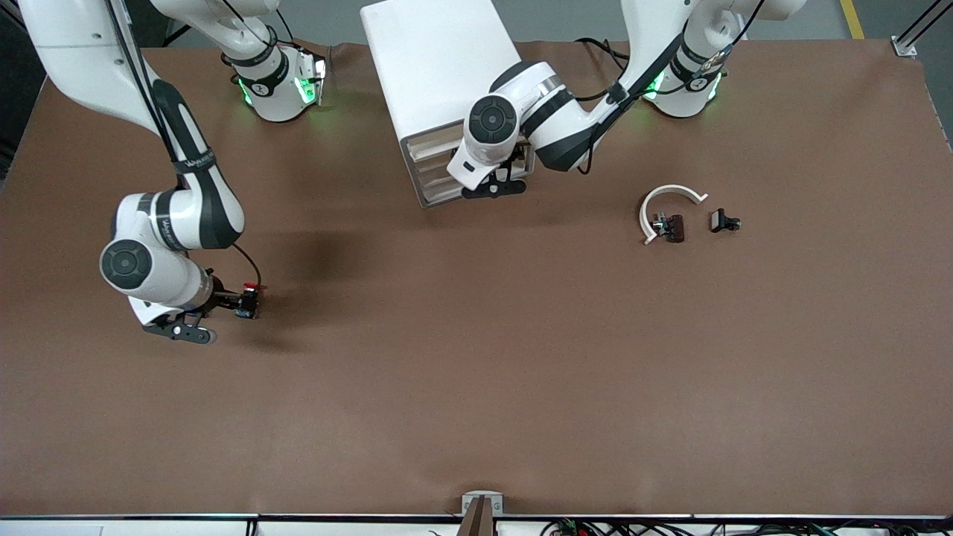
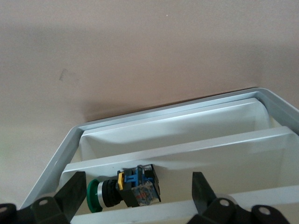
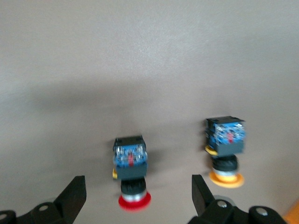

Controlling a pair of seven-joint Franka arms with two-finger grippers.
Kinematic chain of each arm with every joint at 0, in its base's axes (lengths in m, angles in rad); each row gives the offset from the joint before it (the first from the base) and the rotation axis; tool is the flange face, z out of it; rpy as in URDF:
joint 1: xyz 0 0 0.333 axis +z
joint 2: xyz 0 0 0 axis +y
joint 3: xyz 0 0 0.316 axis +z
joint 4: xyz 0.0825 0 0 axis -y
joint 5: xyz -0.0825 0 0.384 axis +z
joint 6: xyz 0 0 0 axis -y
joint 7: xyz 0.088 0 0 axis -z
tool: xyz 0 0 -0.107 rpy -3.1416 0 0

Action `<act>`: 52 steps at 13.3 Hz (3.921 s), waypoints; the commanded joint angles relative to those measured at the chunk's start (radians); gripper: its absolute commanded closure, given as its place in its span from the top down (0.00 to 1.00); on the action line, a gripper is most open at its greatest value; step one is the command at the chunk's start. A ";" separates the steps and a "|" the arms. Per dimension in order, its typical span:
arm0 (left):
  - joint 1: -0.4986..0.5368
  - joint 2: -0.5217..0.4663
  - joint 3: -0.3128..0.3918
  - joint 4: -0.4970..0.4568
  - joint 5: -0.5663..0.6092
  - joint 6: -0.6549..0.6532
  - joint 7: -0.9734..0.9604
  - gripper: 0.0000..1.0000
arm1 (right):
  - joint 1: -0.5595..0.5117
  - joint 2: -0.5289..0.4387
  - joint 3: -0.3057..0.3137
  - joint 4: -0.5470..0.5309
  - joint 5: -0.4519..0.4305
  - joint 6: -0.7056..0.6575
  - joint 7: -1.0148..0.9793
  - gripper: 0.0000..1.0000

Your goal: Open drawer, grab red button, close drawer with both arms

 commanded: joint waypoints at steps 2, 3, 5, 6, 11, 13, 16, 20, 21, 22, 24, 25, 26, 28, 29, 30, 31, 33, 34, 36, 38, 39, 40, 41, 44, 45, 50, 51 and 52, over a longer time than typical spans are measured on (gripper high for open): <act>-0.035 -0.018 -0.022 0.011 -0.018 -0.029 -0.010 1.00 | -0.010 -0.090 0.004 0.116 -0.011 -0.262 -0.113 1.00; -0.030 -0.018 -0.016 0.020 -0.018 -0.029 -0.007 1.00 | -0.012 -0.100 0.006 0.159 -0.011 -0.336 -0.122 1.00; -0.029 -0.014 0.013 0.050 -0.005 -0.029 -0.007 1.00 | -0.013 -0.126 0.004 0.227 -0.007 -0.459 -0.167 1.00; -0.029 -0.013 0.027 0.066 0.007 -0.029 -0.007 1.00 | -0.024 -0.150 0.004 0.235 0.000 -0.485 -0.194 1.00; -0.030 -0.011 0.137 0.131 0.022 -0.031 0.000 1.00 | -0.065 -0.281 0.001 0.234 0.010 -0.542 -0.297 1.00; -0.027 -0.021 0.190 0.155 0.053 -0.032 0.001 1.00 | -0.070 -0.319 0.000 0.234 0.010 -0.567 -0.302 1.00; 0.003 -0.059 0.254 0.179 0.099 -0.034 0.004 1.00 | -0.068 -0.348 -0.002 0.237 0.009 -0.590 -0.317 1.00; 0.146 -0.086 0.256 0.211 0.153 -0.069 0.086 1.00 | -0.079 -0.350 0.000 0.243 0.010 -0.591 -0.340 1.00; 0.196 -0.091 0.254 0.229 0.159 -0.083 0.117 1.00 | -0.078 -0.350 0.001 0.250 0.010 -0.599 -0.330 1.00; 0.239 -0.106 0.254 0.240 0.166 -0.112 0.155 1.00 | -0.078 -0.350 0.001 0.252 0.013 -0.605 -0.330 1.00; 0.318 -0.129 0.254 0.264 0.185 -0.170 0.262 1.00 | -0.078 -0.350 0.000 0.264 0.050 -0.610 -0.328 1.00; 0.362 -0.137 0.254 0.283 0.202 -0.193 0.325 1.00 | -0.081 -0.350 -0.002 0.267 0.050 -0.611 -0.328 1.00; 0.395 -0.151 0.254 0.295 0.215 -0.213 0.393 1.00 | -0.081 -0.348 -0.002 0.281 0.049 -0.625 -0.336 1.00; 0.454 -0.189 0.256 0.295 0.220 -0.237 0.485 1.00 | -0.081 -0.336 0.000 0.396 0.047 -0.691 -0.336 1.00; 0.480 -0.203 0.254 0.301 0.220 -0.254 0.511 1.00 | -0.082 -0.336 -0.002 0.439 0.049 -0.735 -0.339 1.00; 0.504 -0.218 0.256 0.304 0.220 -0.270 0.554 1.00 | -0.084 -0.336 -0.002 0.465 0.052 -0.760 -0.342 1.00; 0.528 -0.240 0.256 0.307 0.220 -0.296 0.603 1.00 | -0.082 -0.336 -0.002 0.496 0.052 -0.765 -0.343 1.00; 0.565 -0.290 0.254 0.307 0.220 -0.334 0.687 1.00 | -0.069 -0.337 0.004 0.496 0.035 -0.803 -0.343 1.00; 0.582 -0.312 0.254 0.307 0.220 -0.357 0.717 1.00 | -0.068 -0.337 0.004 0.499 0.030 -0.849 -0.343 1.00; 0.574 -0.376 0.271 0.292 0.214 -0.376 0.767 1.00 | -0.068 -0.344 0.006 0.496 0.039 -0.874 -0.331 1.00; 0.489 -0.460 0.366 0.234 0.203 -0.379 0.809 1.00 | -0.088 -0.351 -0.003 0.497 0.087 -0.884 -0.331 1.00; 0.458 -0.503 0.398 0.199 0.199 -0.379 0.851 1.00 | -0.093 -0.368 0.000 0.497 0.093 -0.913 -0.331 1.00; 0.444 -0.545 0.415 0.167 0.193 -0.379 0.900 1.00 | -0.088 -0.374 0.003 0.493 0.090 -0.933 -0.330 1.00; 0.436 -0.580 0.432 0.136 0.165 -0.379 0.922 1.00 | -0.088 -0.380 0.004 0.493 0.095 -0.932 -0.330 1.00; 0.403 -0.654 0.513 0.085 0.093 -0.426 0.948 1.00 | -0.084 -0.411 0.007 0.479 0.098 -0.901 -0.330 1.00; 0.401 -0.665 0.515 0.088 0.093 -0.455 0.949 1.00 | -0.082 -0.440 0.007 0.439 0.098 -0.860 -0.330 1.00; 0.395 -0.659 0.512 0.117 0.099 -0.472 0.947 1.00 | -0.056 -0.597 0.004 0.224 0.098 -0.685 -0.305 1.00; 0.401 -0.644 0.512 0.137 0.099 -0.472 0.950 1.00 | -0.058 -0.594 0.004 0.229 0.098 -0.692 -0.303 1.00; 0.402 -0.622 0.512 0.161 0.099 -0.478 0.947 1.00 | -0.059 -0.594 0.004 0.233 0.098 -0.697 -0.308 1.00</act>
